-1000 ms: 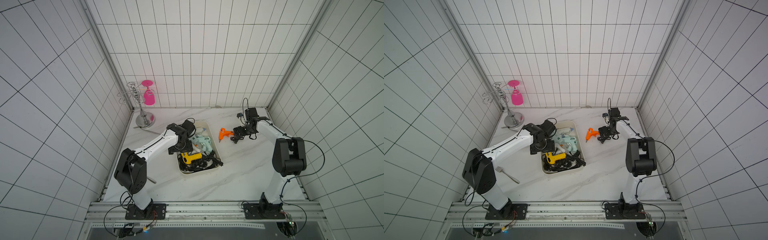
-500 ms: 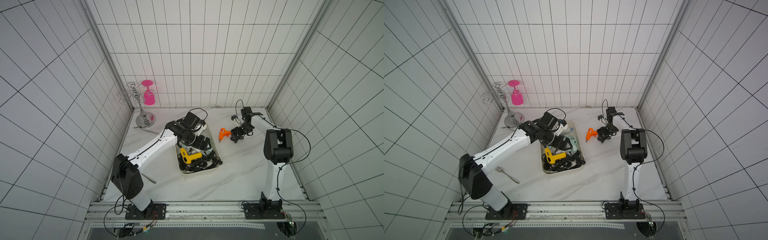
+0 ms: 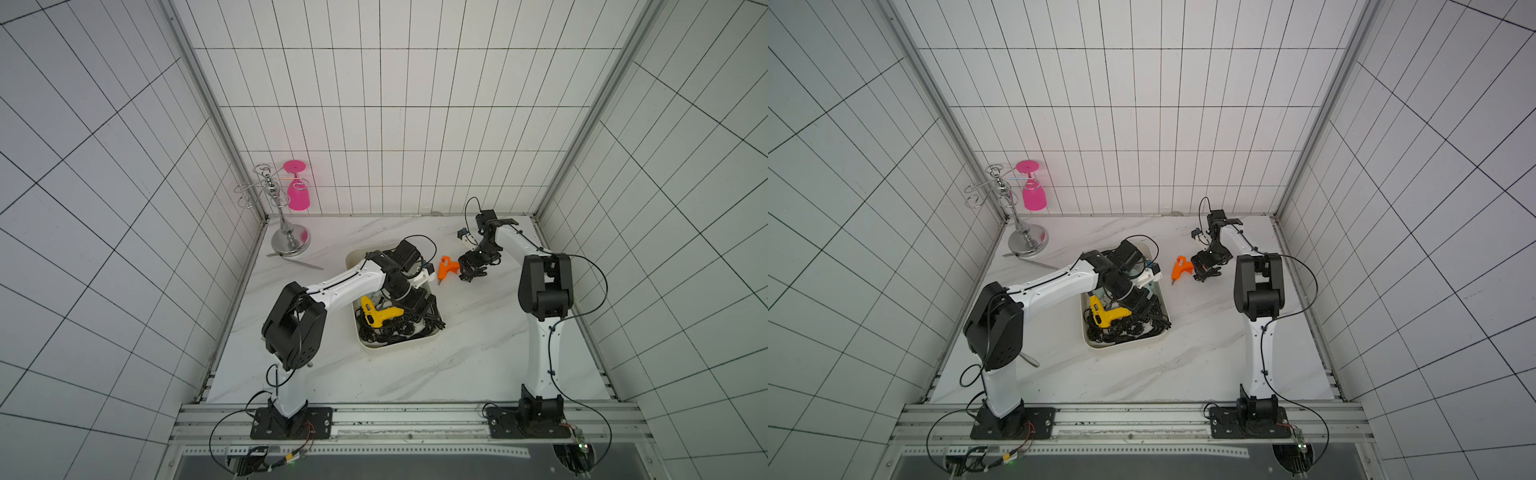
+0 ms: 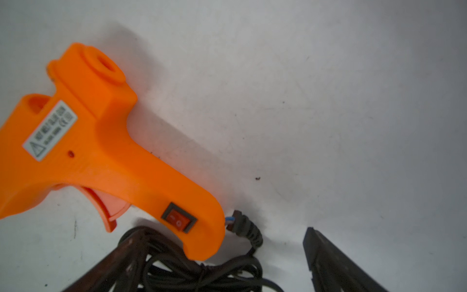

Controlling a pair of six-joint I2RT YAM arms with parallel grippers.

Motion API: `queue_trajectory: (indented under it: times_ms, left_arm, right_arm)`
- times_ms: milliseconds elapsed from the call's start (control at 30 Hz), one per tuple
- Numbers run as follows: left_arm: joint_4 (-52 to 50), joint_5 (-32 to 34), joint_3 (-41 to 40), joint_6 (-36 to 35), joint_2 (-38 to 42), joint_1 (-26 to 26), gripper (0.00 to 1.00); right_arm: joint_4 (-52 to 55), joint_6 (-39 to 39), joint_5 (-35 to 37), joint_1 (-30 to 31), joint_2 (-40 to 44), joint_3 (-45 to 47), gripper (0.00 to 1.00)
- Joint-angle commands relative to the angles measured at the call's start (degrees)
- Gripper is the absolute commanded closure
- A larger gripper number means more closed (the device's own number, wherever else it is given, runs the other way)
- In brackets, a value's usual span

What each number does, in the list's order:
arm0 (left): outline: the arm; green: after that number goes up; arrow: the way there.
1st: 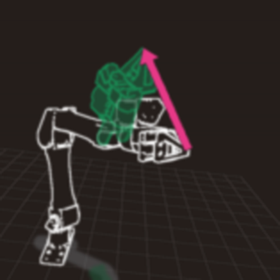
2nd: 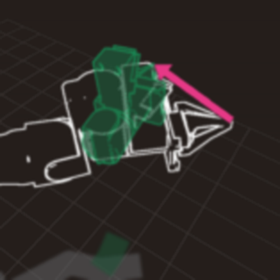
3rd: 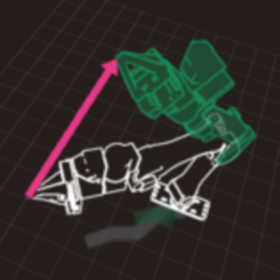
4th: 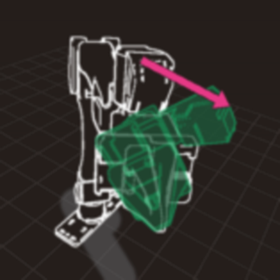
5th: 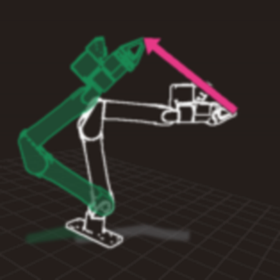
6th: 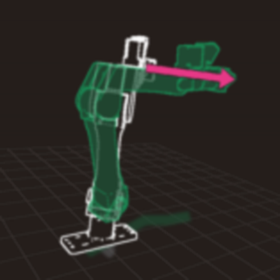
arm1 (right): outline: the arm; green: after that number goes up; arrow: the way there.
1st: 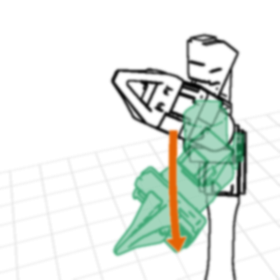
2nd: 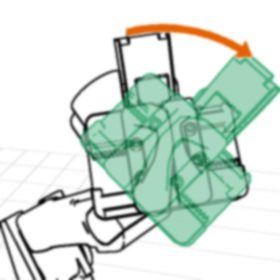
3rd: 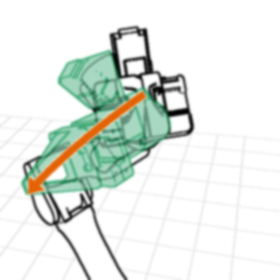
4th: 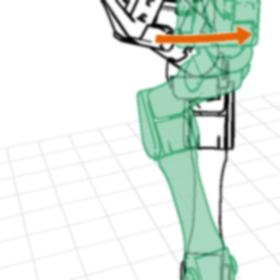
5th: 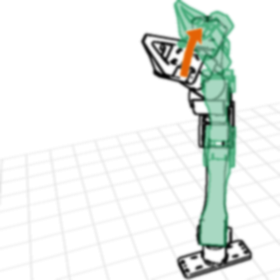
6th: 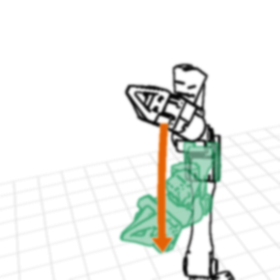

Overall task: Put the hot melt glue gun into the storage box
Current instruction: Pick up the hot melt adhesive gun from the center of the board.

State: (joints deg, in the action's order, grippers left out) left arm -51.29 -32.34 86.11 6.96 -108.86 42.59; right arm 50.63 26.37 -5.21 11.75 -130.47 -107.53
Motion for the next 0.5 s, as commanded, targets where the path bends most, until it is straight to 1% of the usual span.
queue_trajectory:
  times_ms: [0,100,200,267,400,467]
  left_arm:
    - [-3.4,7.5,-1.5,-2.7,-1.5,1.0,0.11]
    - [-4.8,12.6,-2.4,-2.8,-2.4,1.0,0.12]
    - [-7.1,17.1,-1.1,-2.2,-3.8,0.8,0.14]
    - [-8.8,19.4,0.9,-2.4,-4.3,0.7,0.14]
    - [-9.1,19.9,2.9,-2.6,-2.5,0.7,0.14]
    - [-9.0,19.7,4.1,-2.6,-0.7,0.7,0.14]
  right_arm:
    - [0.4,0.7,3.3,0.6,-2.5,-2.6,0.01]
    - [0.0,2.1,-0.5,0.7,-2.1,-2.8,0.01]
    - [0.4,2.4,-5.5,1.0,-2.5,-3.0,0.01]
    - [0.9,2.5,-6.1,1.9,-3.2,-2.8,0.01]
    - [1.1,2.3,-6.1,3.3,-4.0,-1.8,0.00]
    - [1.2,0.9,-5.6,3.6,-4.0,-1.4,0.05]
